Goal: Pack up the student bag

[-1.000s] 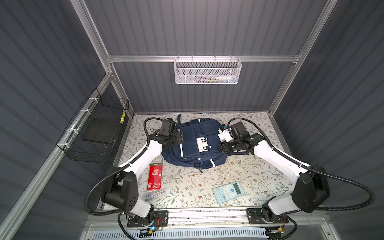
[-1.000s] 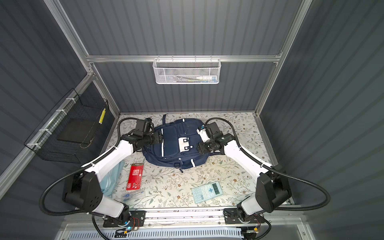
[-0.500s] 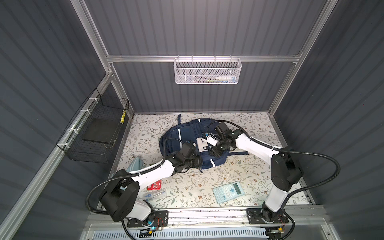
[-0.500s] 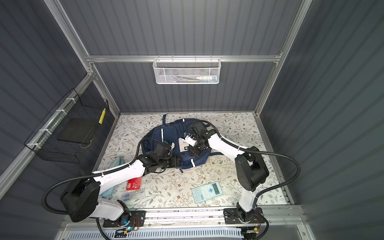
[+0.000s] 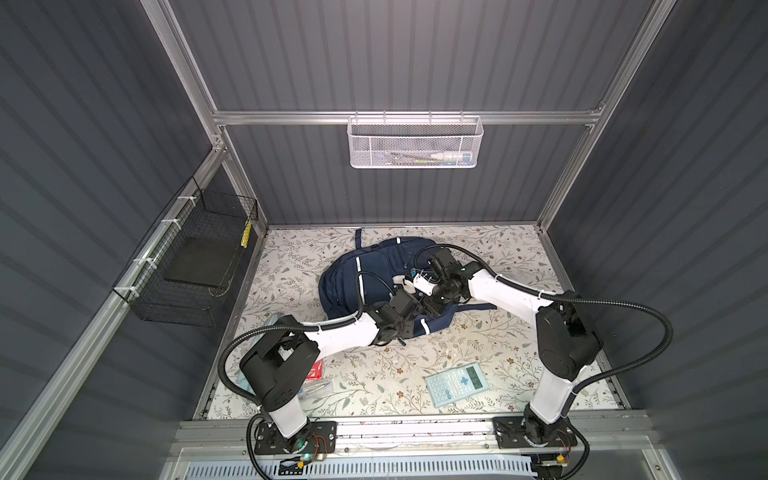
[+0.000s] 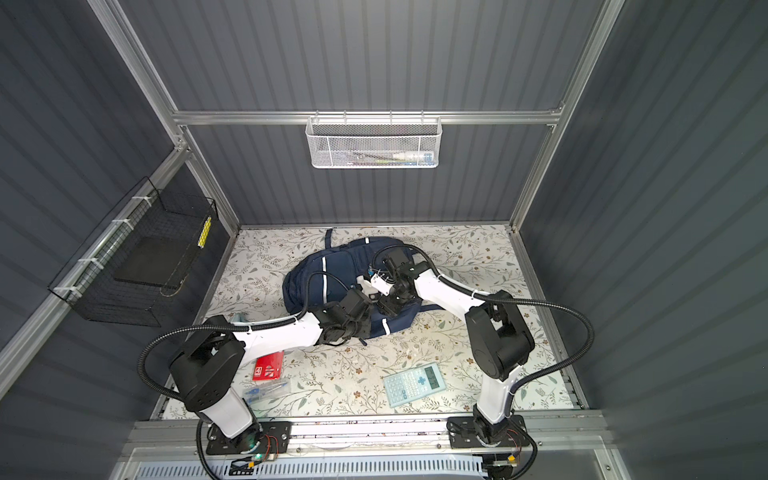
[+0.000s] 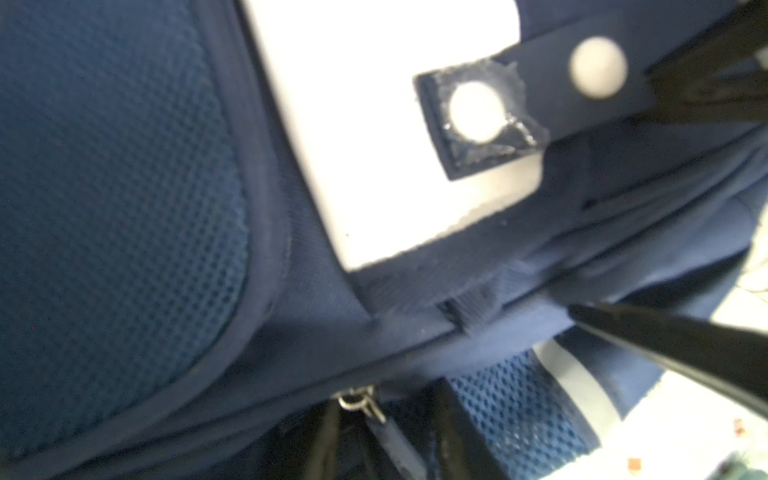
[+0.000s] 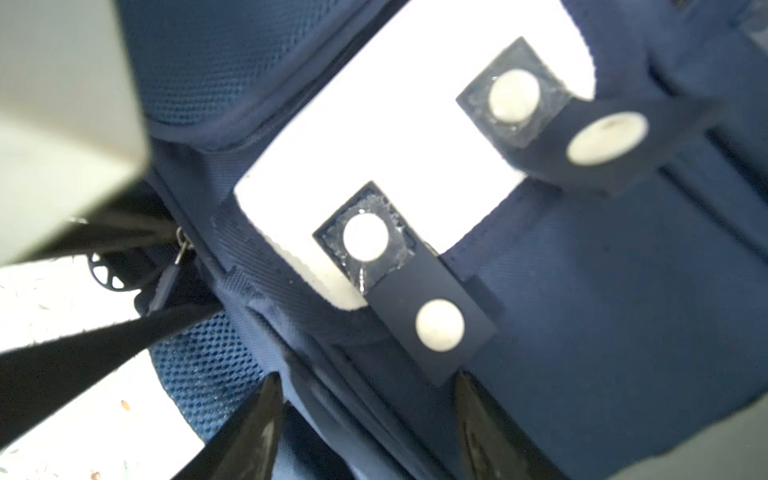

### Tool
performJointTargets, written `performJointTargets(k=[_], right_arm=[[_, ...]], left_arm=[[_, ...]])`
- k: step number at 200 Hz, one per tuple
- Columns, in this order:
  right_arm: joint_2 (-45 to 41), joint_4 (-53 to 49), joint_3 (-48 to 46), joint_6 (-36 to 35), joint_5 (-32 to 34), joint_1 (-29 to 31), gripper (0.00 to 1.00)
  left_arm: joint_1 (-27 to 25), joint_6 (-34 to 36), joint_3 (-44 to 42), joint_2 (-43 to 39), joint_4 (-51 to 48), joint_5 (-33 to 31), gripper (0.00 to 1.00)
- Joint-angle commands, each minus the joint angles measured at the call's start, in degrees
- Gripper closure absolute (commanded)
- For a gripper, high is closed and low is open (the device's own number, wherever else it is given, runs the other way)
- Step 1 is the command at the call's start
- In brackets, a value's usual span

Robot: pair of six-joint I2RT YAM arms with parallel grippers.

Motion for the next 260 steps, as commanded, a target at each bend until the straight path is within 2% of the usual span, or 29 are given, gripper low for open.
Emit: performJointTargets(k=[1, 14, 29, 61, 80, 104, 120, 137, 150, 168, 189, 223, 234, 260], right_arm=[[0.86, -0.76, -1.78, 2.12, 1.85, 0.28, 0.34], [1.16, 0.11, -2.53, 1.64, 3.20, 0.40, 0.35], [1.39, 1.06, -3.44, 1.03, 5.40, 0.58, 0.36], [1.63, 1.55, -4.50, 0.92, 6.54, 0.68, 0.37], [0.14, 1.88, -5.54, 1.60, 4.46, 1.04, 0.37], [-4.99, 12.05, -12.69, 0.97, 0.48, 3.15, 0.33], [-5.50, 19.22, -15.48, -1.48, 2.93, 5.58, 0.30], [-3.15, 22.12, -14.61, -3.43, 7.16, 7.76, 0.30], [-0.09, 20.07, -12.04, -4.22, 11.92, 8.43, 0.37], [3.02, 15.75, -9.89, -5.41, 17.35, 7.50, 0.57], [1.86, 15.16, -12.64, -6.74, 18.13, 5.24, 0.80], [-6.03, 20.11, -20.12, -5.80, 18.09, 1.76, 0.93], [-8.96, 22.43, -22.11, -5.17, 16.12, -0.13, 0.94], [-11.77, 24.89, -24.09, -6.80, 16.15, -4.50, 0.94]], left_arm=[[-0.22, 0.72, 1.22, 0.82, -2.13, -1.16, 0.82], [-0.11, 0.54, 1.32, -0.42, -2.91, 0.13, 0.94], [0.14, 0.77, 1.84, -1.80, -4.55, 0.57, 0.98], [1.41, 1.95, 1.38, -4.34, -7.19, 0.32, 1.00], [4.22, 2.48, -0.48, -4.40, -5.75, 3.87, 1.00], [6.87, 1.64, -2.54, -7.44, -2.73, 8.95, 1.00], [7.14, 1.48, -2.12, -9.78, -3.72, 9.71, 1.00], [7.55, 1.75, -1.88, -11.33, -5.44, 11.19, 1.00], [8.30, 1.27, -3.07, -12.98, -5.34, 12.84, 1.00], [9.77, 2.06, -4.33, -15.09, -7.80, 12.21, 1.00], [13.67, 4.34, -6.67, -17.33, -11.11, 10.98, 1.00], [18.73, 9.02, -5.64, -20.75, -17.13, 6.92, 1.00], [20.24, 10.63, -4.58, -21.13, -18.63, 5.34, 1.00], [29.29, 15.57, -3.75, -22.34, -19.89, 7.43, 1.00]])
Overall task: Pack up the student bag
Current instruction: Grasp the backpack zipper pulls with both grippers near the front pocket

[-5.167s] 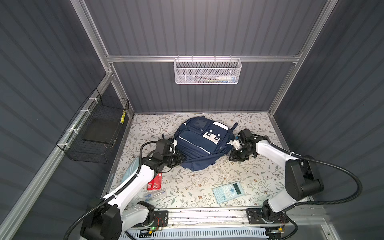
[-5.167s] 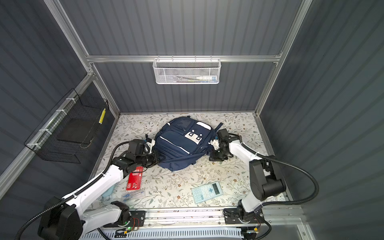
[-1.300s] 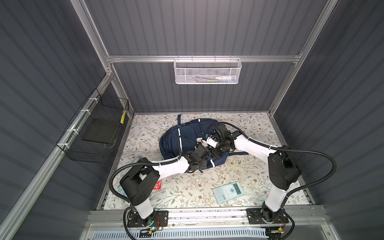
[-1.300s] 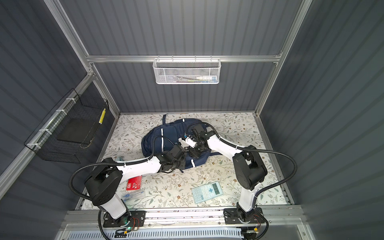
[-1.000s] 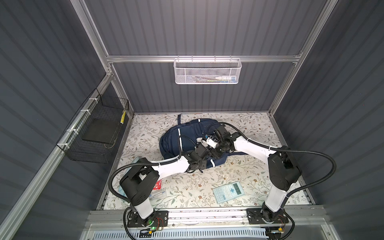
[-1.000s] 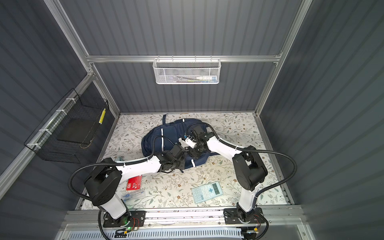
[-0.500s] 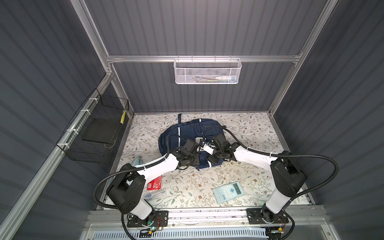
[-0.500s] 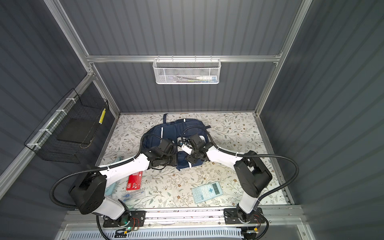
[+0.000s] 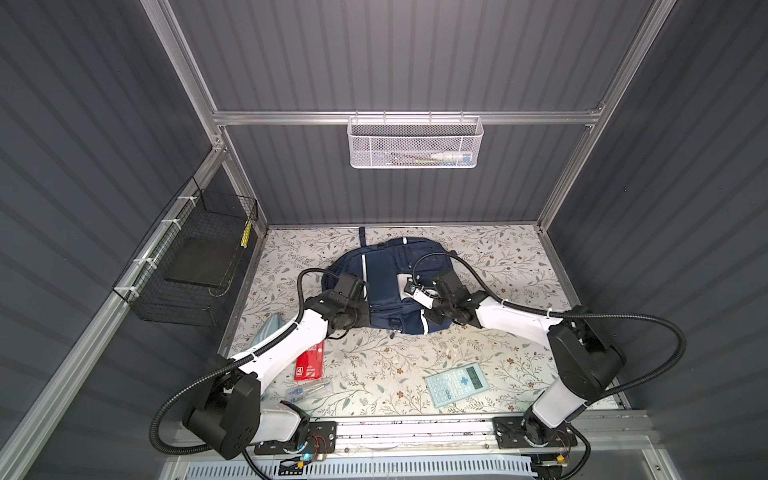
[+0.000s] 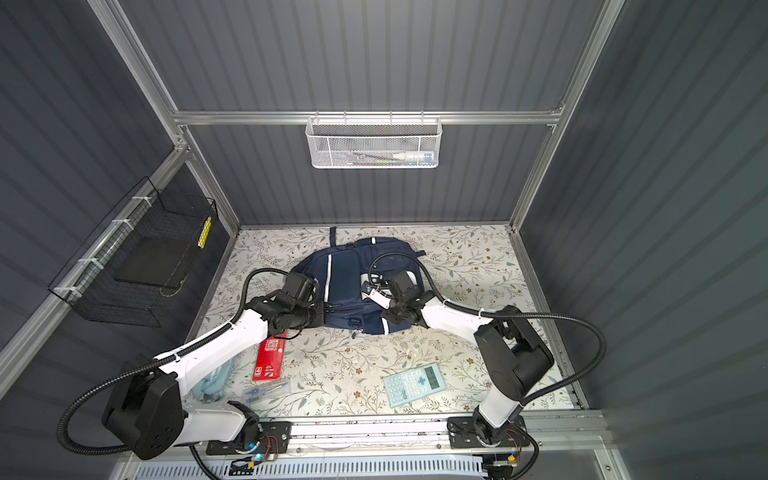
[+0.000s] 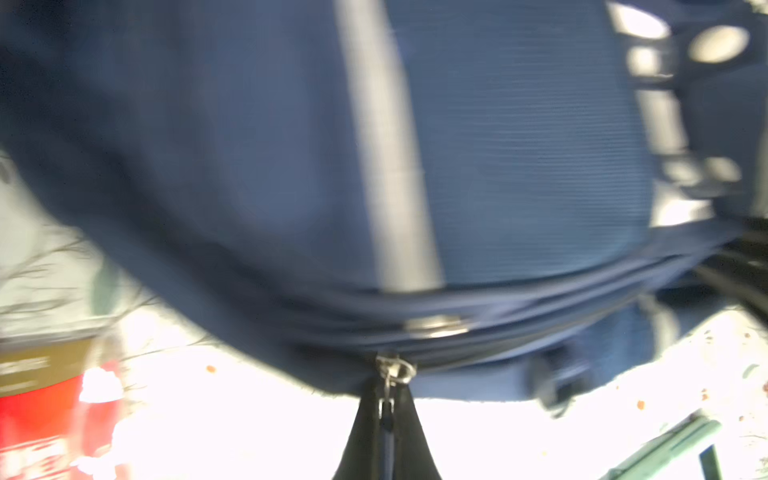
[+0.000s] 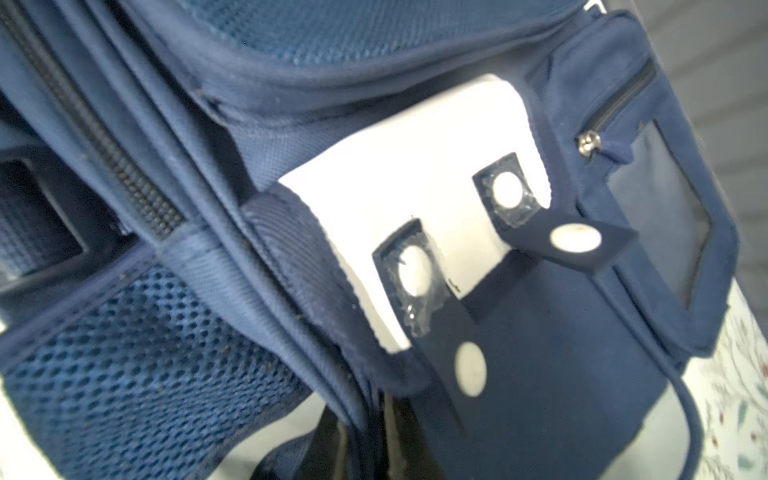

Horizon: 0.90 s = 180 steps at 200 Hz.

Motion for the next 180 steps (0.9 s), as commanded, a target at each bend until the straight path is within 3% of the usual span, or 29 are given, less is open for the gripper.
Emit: performJointTargets(k=[1, 19, 37, 47, 79, 95, 116, 127, 149, 180], right_arm=[[-1.31, -3.46, -2.36, 1.86, 6.70, -6.34, 0.94], [-1.62, -3.90, -1.41, 3.23, 4.52, -9.65, 0.89], [-3.16, -4.97, -0.32, 5.57, 3.46, -9.07, 0.60], [-5.59, -4.91, -0.72, 7.34, 3.05, -6.83, 0.52], [-14.80, 2.05, -4.62, 13.30, 1.48, 5.64, 0.37], [-14.46, 5.09, -4.34, 14.56, 0.28, 9.55, 0.36], [-10.22, 6.82, -2.06, 12.01, -2.79, 10.93, 0.38], [-7.38, 5.67, 0.41, 10.75, -3.32, 11.38, 0.38], [-3.61, 5.88, 3.14, 9.03, -6.90, 12.00, 0.40], [-0.44, 8.67, 3.01, 5.87, -3.35, 13.88, 0.51]], left_arm=[[7.84, 6.27, 1.97, -2.34, -5.59, -3.09, 1.00], [9.28, 7.98, 3.41, -2.27, -6.55, -1.42, 1.00], [8.76, 5.00, 2.56, -3.26, -3.26, 8.19, 1.00], [7.35, 3.19, 2.45, -3.74, -2.08, 10.97, 1.00], [-0.19, 0.02, 5.18, -4.20, -2.82, 9.95, 1.00], [-1.98, -2.14, 5.65, -3.93, -1.34, 13.39, 1.00], [-7.61, -2.03, 8.97, -3.20, -5.45, 6.62, 1.00], [-9.34, -2.35, 9.69, -2.69, -6.08, 6.74, 1.00], [-9.61, -4.46, 7.61, -4.38, -2.38, 9.36, 1.00], [-9.61, -5.11, 6.88, -4.95, -0.66, 13.17, 1.00]])
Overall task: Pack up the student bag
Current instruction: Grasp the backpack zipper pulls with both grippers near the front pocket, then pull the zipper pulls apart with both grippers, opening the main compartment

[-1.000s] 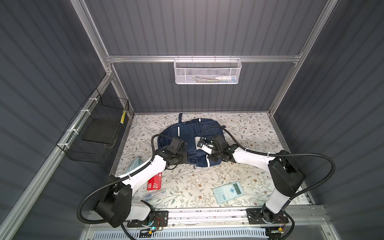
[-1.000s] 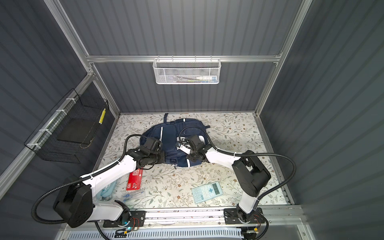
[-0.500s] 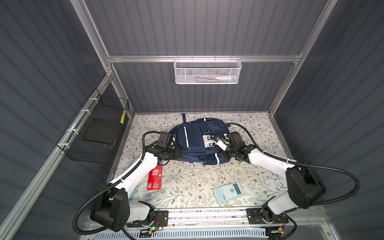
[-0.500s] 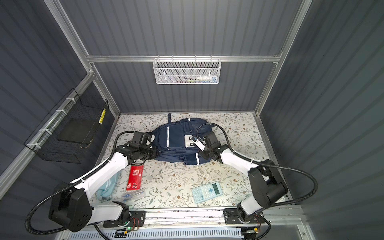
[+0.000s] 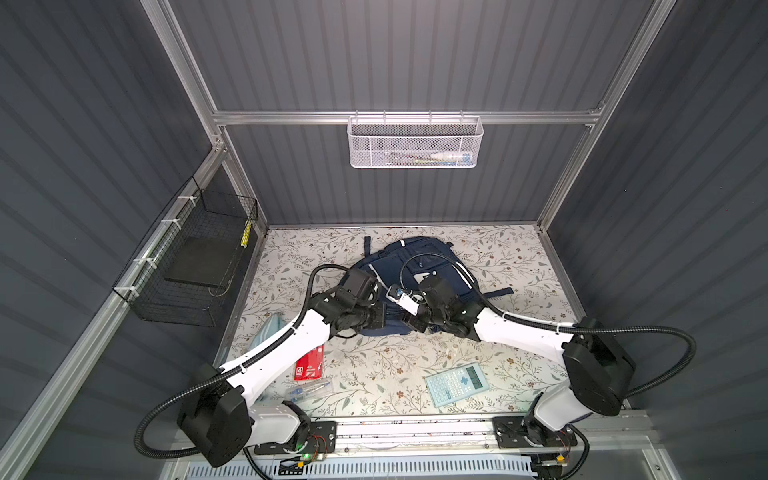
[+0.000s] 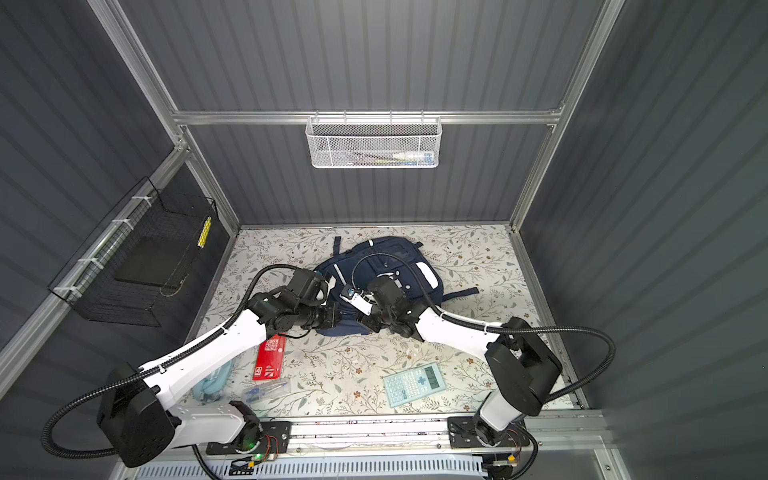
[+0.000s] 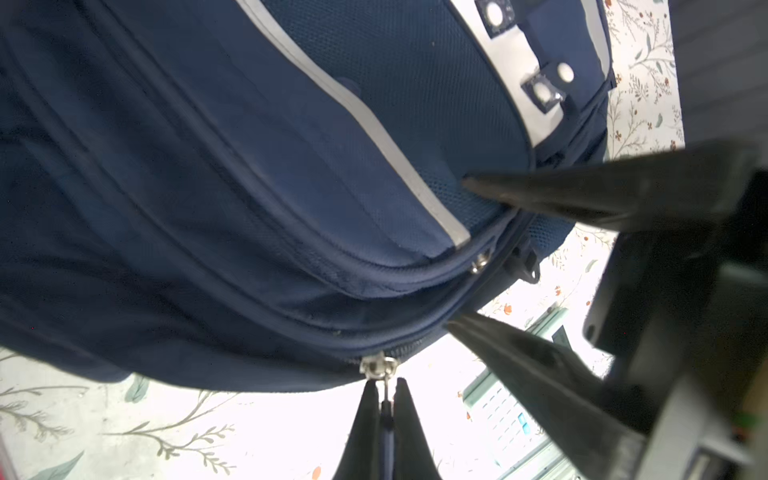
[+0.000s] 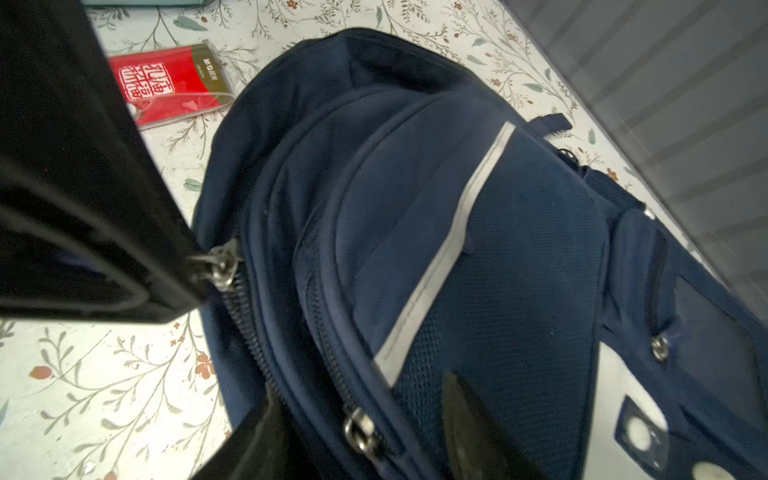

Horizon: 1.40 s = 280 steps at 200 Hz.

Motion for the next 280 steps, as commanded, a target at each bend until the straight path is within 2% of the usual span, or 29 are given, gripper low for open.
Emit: performJointTargets(k=[1, 19, 35, 58, 86, 110, 130, 143, 155, 165, 177, 189, 203, 236, 258, 280], right_arm=[[1.94, 2.21, 1.22, -2.49, 0.08, 1.51, 0.52], [2.45, 0.46, 1.13, -2.66, 0.49, 1.60, 0.85], [1.10, -0.08, -1.05, -4.07, 0.62, 1.54, 1.00], [-1.94, -0.89, -4.09, -5.31, -0.16, 1.04, 1.00], [-6.56, 0.04, -8.12, -5.74, -4.05, -0.31, 1.00], [-9.57, -0.36, -11.27, -7.60, -5.33, -2.66, 1.00], [-11.51, -0.03, -12.97, -6.29, -4.26, -7.42, 1.00], [-13.00, 2.11, -14.17, -5.01, -0.27, -9.84, 1.00], [-13.88, 5.91, -15.64, -5.05, 6.34, -10.13, 0.79], [-15.13, 7.50, -16.23, -4.18, 9.12, -9.83, 0.63], [-17.76, 4.97, -15.22, 0.03, 8.07, -9.28, 0.51], [-20.32, 0.34, -12.58, 6.93, 3.87, -8.26, 0.43], [-21.31, -3.39, -9.52, 12.91, 1.20, -5.65, 0.37], [-16.74, -4.44, -4.00, 20.85, 2.26, 0.14, 0.30], [-9.94, -6.49, 0.59, 20.55, 4.43, 1.50, 0.28], [-3.75, -10.81, 5.48, 18.54, 6.88, 1.61, 0.35]], left_arm=[[0.11, -1.69, 0.23, -2.74, 4.21, 4.62, 1.00], [0.90, -0.74, -0.08, -3.47, 2.57, 1.97, 1.00], [4.16, 0.53, -0.92, -3.93, 1.54, 2.89, 1.00], [11.14, 2.98, -2.18, -3.82, 0.77, 3.92, 1.00], [17.24, 7.66, -0.81, -0.50, -0.70, -0.72, 1.00], [25.02, 9.59, 4.10, 4.66, 2.07, -0.06, 1.00], [26.39, 12.36, 9.90, 7.86, 1.34, -3.68, 1.00], [26.37, 12.84, 11.30, 8.51, 0.99, -0.33, 1.00], [25.12, 10.73, 9.95, 7.76, 2.35, 5.37, 1.00], [21.10, 9.26, 8.34, 6.41, 2.84, 5.06, 1.00], [15.38, 7.58, 6.83, 4.99, 2.72, 2.92, 1.00], [12.43, 3.99, 4.41, 3.80, 5.00, 5.55, 1.00], [10.19, -0.36, 1.45, 2.17, 8.95, 8.43, 1.00], [2.93, -2.12, 2.66, 1.74, 7.64, 4.27, 1.00], [1.84, -2.75, 2.39, 1.48, 7.98, 4.45, 1.00], [1.80, -2.01, 2.21, 1.04, 6.50, 2.82, 1.00]])
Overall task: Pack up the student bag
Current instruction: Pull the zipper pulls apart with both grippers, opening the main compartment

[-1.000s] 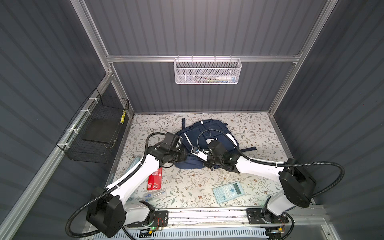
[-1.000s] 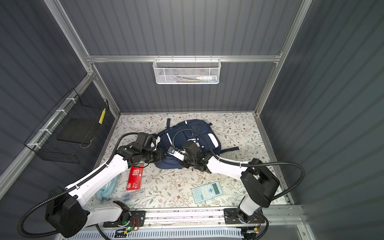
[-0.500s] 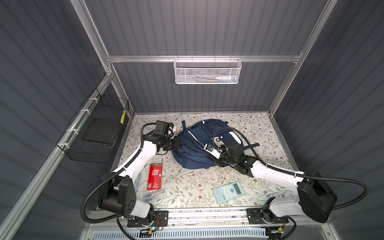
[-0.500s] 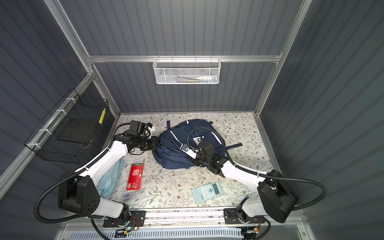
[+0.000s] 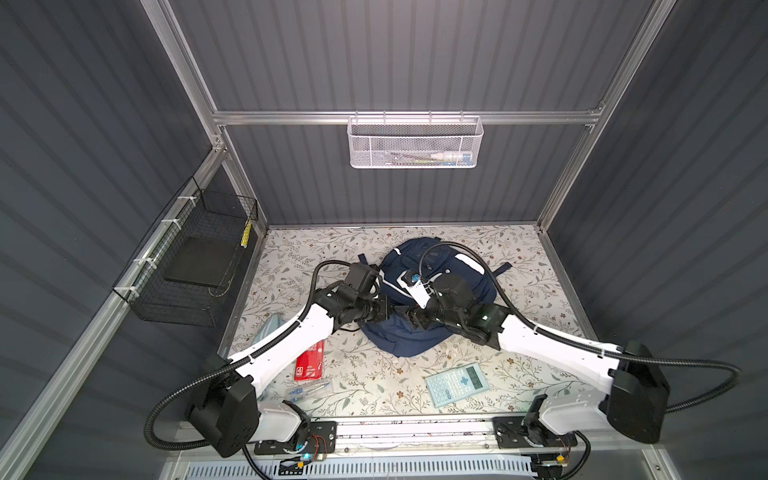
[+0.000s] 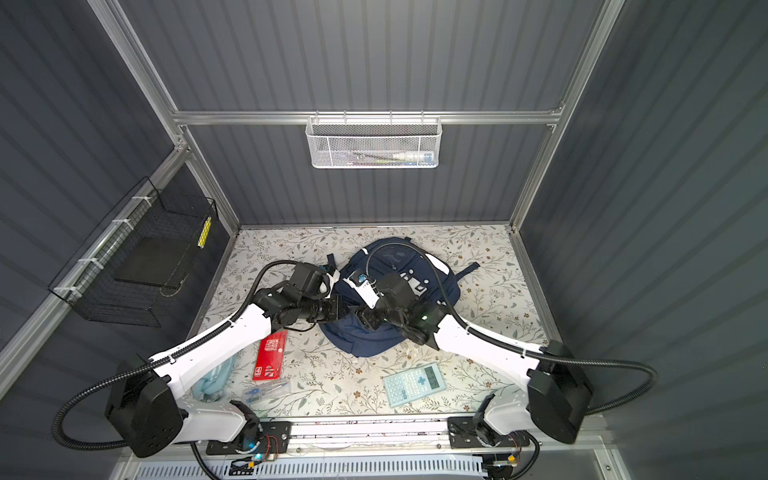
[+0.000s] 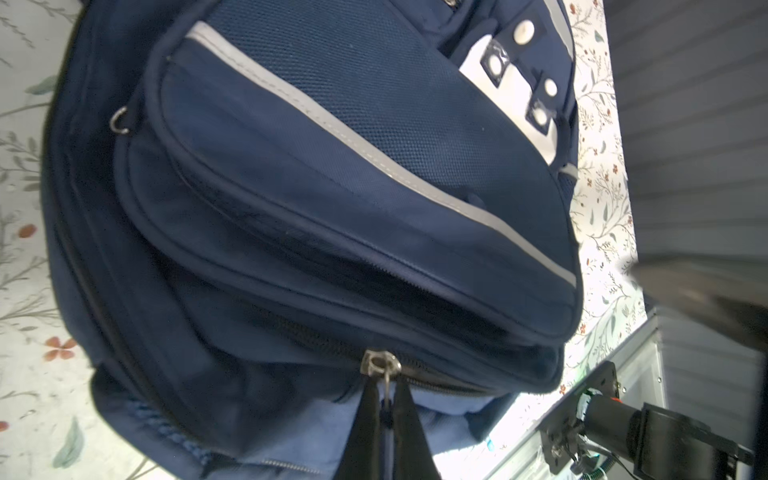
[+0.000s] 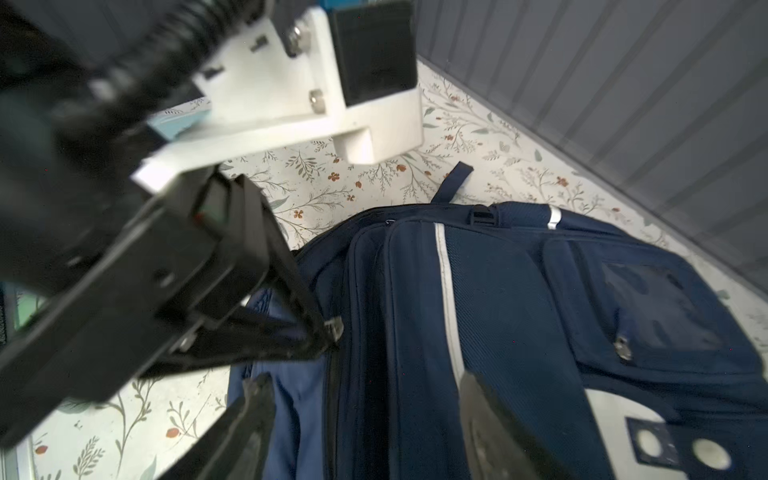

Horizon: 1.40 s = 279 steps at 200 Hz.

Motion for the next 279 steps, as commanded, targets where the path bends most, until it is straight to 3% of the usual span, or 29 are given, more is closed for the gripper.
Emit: performJointTargets(k=[1, 35, 59, 81, 98, 119, 152, 177, 190, 216, 235, 257, 279], right_arm=[[5.37, -7.05, 3.87, 0.92, 3.38, 0.05, 0.35], [8.78, -10.27, 5.18, -1.39, 3.05, -0.03, 0.45], [8.55, -10.76, 4.51, -1.92, 3.07, -0.03, 0.78], [6.82, -11.74, 3.57, -2.98, 2.09, -0.03, 0.89], [4.94, -12.34, 2.12, -4.59, -1.42, -0.03, 0.95], [3.15, -14.80, 0.04, -8.24, -4.47, -0.03, 0.97], [0.03, -16.79, -3.05, -12.50, -2.49, -0.79, 0.98], [-4.73, -13.33, -6.97, -13.75, -1.52, -3.00, 0.99], [-6.41, -9.97, -9.18, -13.94, 1.93, -4.70, 1.00], [-6.63, -7.63, -9.17, -11.88, 6.98, -10.17, 0.90], [-7.21, -7.72, -8.67, -11.01, 3.99, -12.13, 0.59], [-8.73, -8.80, -7.61, -9.72, -2.14, -10.73, 0.44], [-9.32, -7.90, -6.85, -10.78, -2.51, -4.63, 0.37]], left_arm=[[0.22, -0.91, 1.01, -2.10, 1.00, -1.71, 1.00], [0.21, -0.52, -0.25, -2.33, 0.93, -2.58, 1.00], [0.21, 0.13, -0.53, -2.08, 0.49, -3.68, 1.00], [1.28, 1.50, -0.67, 0.12, -0.06, -6.95, 1.00], [5.41, 2.25, -1.83, 3.09, 2.01, -5.15, 1.00], [11.36, 4.53, -1.19, 6.77, 4.25, -5.10, 1.00], [20.30, 8.32, 4.31, 13.19, 6.23, -6.24, 1.00], [21.55, 10.32, 7.21, 14.51, 4.70, -6.50, 1.00], [21.48, 9.57, 5.20, 11.99, 5.20, -3.20, 1.00], [20.14, 6.76, -1.42, 4.07, 4.69, 2.09, 1.00], [14.05, 4.48, -4.49, -0.32, 2.95, 0.97, 1.00], [7.13, -1.45, -7.18, -2.41, 4.26, 2.44, 1.00], [1.47, -6.84, -8.88, -4.28, 8.98, 2.49, 1.00]])
